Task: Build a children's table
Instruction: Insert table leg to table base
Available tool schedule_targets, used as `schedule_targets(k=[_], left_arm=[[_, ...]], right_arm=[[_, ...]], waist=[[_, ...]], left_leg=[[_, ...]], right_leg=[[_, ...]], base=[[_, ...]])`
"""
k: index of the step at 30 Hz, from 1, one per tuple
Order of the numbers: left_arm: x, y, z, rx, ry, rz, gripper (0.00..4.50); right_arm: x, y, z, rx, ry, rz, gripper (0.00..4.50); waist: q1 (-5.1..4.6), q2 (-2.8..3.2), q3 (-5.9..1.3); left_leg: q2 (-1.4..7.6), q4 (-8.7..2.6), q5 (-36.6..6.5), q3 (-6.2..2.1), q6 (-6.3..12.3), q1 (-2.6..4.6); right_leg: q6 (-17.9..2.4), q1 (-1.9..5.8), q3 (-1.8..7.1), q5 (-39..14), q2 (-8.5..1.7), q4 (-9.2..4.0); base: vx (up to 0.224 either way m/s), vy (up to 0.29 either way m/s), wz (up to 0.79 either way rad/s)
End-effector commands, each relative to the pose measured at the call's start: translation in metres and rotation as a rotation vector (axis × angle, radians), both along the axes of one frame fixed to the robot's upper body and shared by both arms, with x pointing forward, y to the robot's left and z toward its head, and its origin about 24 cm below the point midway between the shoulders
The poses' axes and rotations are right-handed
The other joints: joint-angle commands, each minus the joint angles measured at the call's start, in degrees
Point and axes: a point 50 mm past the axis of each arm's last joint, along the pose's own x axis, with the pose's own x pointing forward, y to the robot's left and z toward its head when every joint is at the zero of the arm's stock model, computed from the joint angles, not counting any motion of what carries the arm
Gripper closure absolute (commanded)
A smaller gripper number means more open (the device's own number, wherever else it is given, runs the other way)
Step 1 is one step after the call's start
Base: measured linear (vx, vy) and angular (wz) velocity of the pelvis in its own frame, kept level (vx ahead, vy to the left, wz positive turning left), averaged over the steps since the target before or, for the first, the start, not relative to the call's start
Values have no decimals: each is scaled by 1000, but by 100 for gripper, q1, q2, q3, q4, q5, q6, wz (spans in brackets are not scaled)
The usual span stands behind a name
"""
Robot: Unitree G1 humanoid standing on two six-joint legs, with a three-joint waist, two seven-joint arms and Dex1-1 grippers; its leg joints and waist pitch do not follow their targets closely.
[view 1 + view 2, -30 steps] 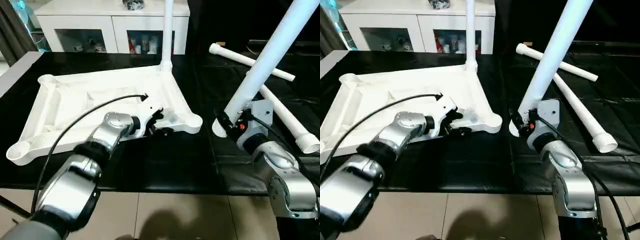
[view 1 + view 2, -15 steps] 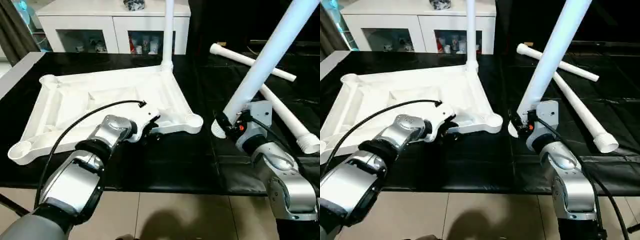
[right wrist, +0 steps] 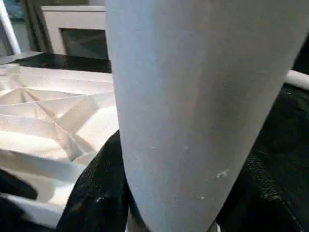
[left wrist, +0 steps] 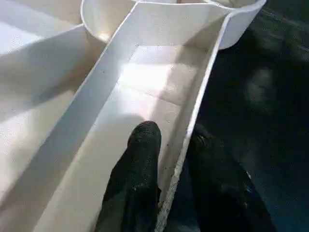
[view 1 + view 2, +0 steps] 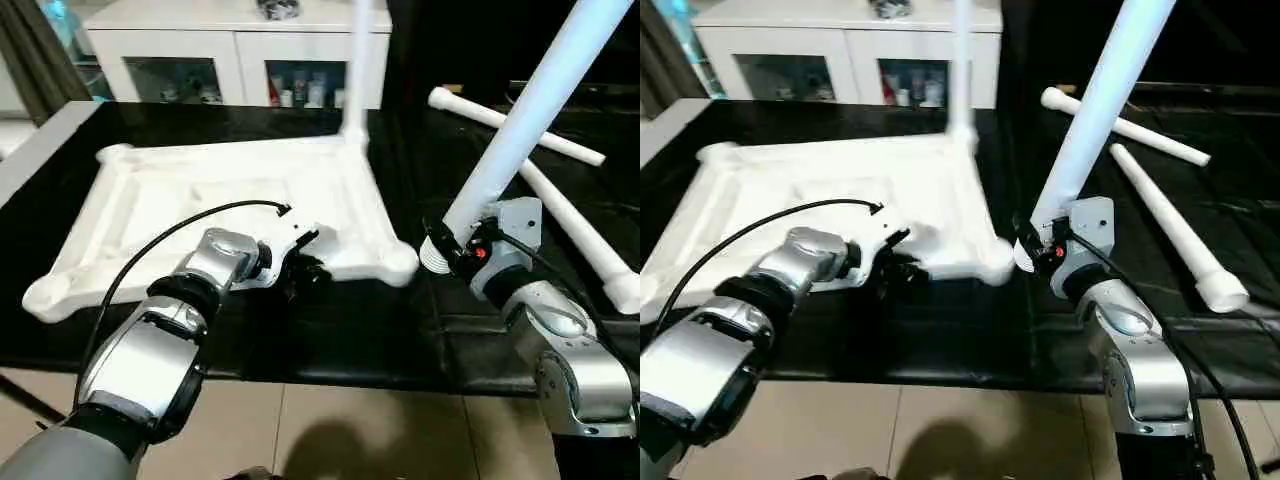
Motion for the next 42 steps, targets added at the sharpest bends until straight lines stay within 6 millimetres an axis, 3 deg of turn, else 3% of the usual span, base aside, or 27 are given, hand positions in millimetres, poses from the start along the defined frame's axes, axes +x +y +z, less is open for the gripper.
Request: schedule_targets(k=[1,8,12,16,19,21,24,26,27,28,29,31,32,33,34,36,38,39,40,42], left_arm=[[-1,1,3,-3,18,-35,378],[-8,8,4,-4,-14,-77,391],[-9,15,0,95,-70,-93,392],[-3,13,7,62,-142,-9,392],[2,12,16,15,-192,18,326],[2,11,22,-18,-221,-11,326],[-1,6,33,-94,-269,-83,285],[-4,4,40,-141,-281,-121,285],[-6,4,45,-167,-285,-141,260],[-9,4,48,-181,-290,-148,260],[-11,5,53,-204,-313,-149,248],[-11,5,57,-230,-325,-134,243],[-9,6,77,-354,-397,-31,243],[-8,7,88,-435,-424,34,224],[-8,9,97,-514,-442,112,212],[-8,11,103,-577,-450,177,200],[-12,14,109,-643,-496,308,191],[-17,17,106,-629,-490,377,169],[-24,19,101,-602,-510,430,169],[-36,22,91,-563,-537,496,154]], right_arm=[[3,3,5,-6,-23,23,259],[4,7,3,-1,-22,39,259],[5,10,3,0,-22,47,259],[5,10,3,4,-27,48,259],[5,10,3,10,-29,42,259],[5,10,3,14,-28,39,259],[4,11,2,22,-27,38,259],[4,12,2,33,-27,35,259],[4,12,3,46,-30,25,259],[4,12,4,54,-33,13,259],[4,12,4,43,-34,14,259],[3,12,4,37,-36,14,259],[2,14,5,34,-36,21,259],[2,14,5,40,-38,15,259],[1,14,5,55,-38,6,259],[0,14,5,68,-38,-3,259],[-1,14,6,73,-40,-30,259],[-2,14,6,77,-48,-48,259],[-4,16,6,92,-44,-47,259],[-7,19,5,111,-42,-44,259]], waist=[[-9,-30,-378],[-28,-23,-386],[-23,6,-376],[-39,7,-367],[-30,9,-372],[-44,-4,-378],[-34,-2,-380],[-30,10,-379],[-30,10,-377],[-38,8,-370],[-40,-36,-363],[-51,-15,-348],[-52,-50,-352],[-45,-27,-350],[-50,-83,-343],[-43,-56,-344],[-42,-106,-335],[-48,-96,-325],[-66,-141,-330],[-90,-127,-351]], left_leg=[[447,-444,-677,-189,324,81],[459,-449,-619,-184,302,70],[450,-461,-693,-188,270,78],[471,-476,-841,-193,179,86],[442,-463,-812,-186,186,83],[437,-464,-743,-191,213,65],[442,-459,-715,-185,242,64],[484,-479,-725,-196,206,72],[488,-479,-747,-188,187,81],[482,-484,-752,-183,179,77],[481,-491,-775,-178,174,74],[453,-481,-781,-157,173,70],[451,-478,-803,-152,166,76],[458,-473,-809,-154,148,74],[452,-473,-817,-145,152,68],[462,-461,-796,-145,154,69],[434,-463,-726,-137,196,56],[439,-462,-720,-135,225,47],[458,-471,-638,-140,258,39],[451,-458,-509,-133,310,20]], right_leg=[[-1101,328,434,-913,-748,-459],[-1123,323,437,-807,-761,-435],[-982,310,434,-1055,-738,-476],[-1007,309,442,-1087,-756,-474],[-975,309,437,-1144,-741,-488],[-972,318,432,-1037,-738,-477],[-986,310,438,-997,-747,-472],[-1045,302,445,-965,-765,-444],[-1071,286,446,-949,-761,-436],[-1083,282,444,-947,-746,-429],[-1081,292,446,-998,-759,-434],[-1023,276,445,-1145,-736,-457],[-1004,281,442,-1207,-733,-455],[-1047,278,438,-1237,-750,-454],[-1051,279,434,-1300,-737,-465],[-1051,276,432,-1356,-743,-454],[-951,267,430,-1458,-712,-468],[-900,266,427,-1492,-708,-488],[-874,262,431,-1405,-693,-464],[-811,276,435,-1296,-694,-443]], base=[[0,0,0],[0,0,0],[0,0,0],[0,0,0],[0,0,0],[0,0,0],[0,0,0],[0,0,0],[0,0,0],[0,0,0],[0,0,0],[0,0,0],[0,0,0],[0,0,0],[0,0,0],[0,0,0],[0,0,0],[0,0,0],[0,0,0],[0,0,0]])
